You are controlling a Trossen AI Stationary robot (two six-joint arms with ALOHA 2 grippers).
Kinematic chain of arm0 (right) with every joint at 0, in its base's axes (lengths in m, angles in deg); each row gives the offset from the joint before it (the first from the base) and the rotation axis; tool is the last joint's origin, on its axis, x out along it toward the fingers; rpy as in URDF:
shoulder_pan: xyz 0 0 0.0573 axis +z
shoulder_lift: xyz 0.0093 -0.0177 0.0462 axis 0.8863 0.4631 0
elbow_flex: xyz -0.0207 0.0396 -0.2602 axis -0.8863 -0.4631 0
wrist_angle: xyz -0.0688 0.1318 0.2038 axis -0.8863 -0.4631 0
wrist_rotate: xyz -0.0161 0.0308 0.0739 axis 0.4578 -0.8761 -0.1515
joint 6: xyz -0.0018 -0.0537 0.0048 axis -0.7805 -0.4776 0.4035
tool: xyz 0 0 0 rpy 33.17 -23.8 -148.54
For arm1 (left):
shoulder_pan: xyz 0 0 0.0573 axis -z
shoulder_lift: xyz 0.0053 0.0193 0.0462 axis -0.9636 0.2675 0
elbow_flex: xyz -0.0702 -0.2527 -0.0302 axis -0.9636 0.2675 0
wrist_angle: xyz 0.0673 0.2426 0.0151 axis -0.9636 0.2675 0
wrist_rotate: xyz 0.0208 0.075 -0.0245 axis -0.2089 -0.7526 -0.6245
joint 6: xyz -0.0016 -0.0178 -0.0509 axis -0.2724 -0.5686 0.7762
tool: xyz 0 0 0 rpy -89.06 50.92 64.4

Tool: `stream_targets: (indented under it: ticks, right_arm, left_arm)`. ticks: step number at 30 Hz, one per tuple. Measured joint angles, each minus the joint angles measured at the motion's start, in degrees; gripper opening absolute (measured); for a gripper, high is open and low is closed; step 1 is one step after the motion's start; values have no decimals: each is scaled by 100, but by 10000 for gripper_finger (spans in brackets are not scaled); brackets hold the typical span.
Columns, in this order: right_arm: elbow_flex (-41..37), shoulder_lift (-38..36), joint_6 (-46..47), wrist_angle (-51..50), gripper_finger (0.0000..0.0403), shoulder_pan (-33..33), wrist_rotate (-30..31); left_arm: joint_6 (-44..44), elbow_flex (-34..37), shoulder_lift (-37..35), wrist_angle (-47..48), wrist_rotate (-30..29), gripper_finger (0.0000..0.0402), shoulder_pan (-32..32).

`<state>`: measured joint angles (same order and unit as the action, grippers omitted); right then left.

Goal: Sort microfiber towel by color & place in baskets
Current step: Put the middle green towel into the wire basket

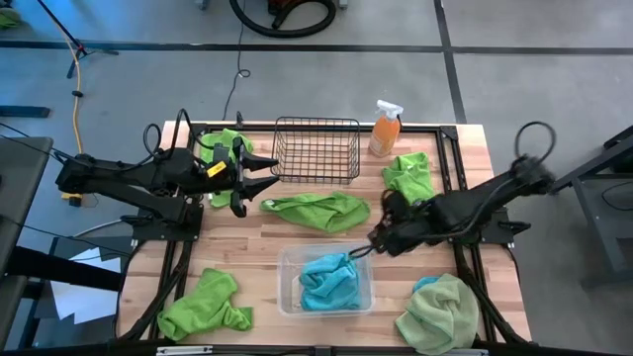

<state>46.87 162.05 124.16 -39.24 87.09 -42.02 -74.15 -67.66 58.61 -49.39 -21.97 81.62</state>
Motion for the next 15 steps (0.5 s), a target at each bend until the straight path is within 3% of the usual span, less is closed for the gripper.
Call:
stream_targets:
  ticks: [3,7,11,15]
  right_arm:
    - [-866,-800,-515,888,232,-138,128]
    - [-1733,-1558,-1871,2399,232,-442,3]
    - [-2255,-1848,-3189,3345,232,-942,-703]
    - [-2412,-1700,-3843,3641,232,-1628,-1377]
  left_arm:
    - [13,0,0,2,0,188,0]
    - [342,0,1,1,1,188,0]
    - [852,0,2,0,2,188,0]
    - [1228,0,2,-4,0,188,0]
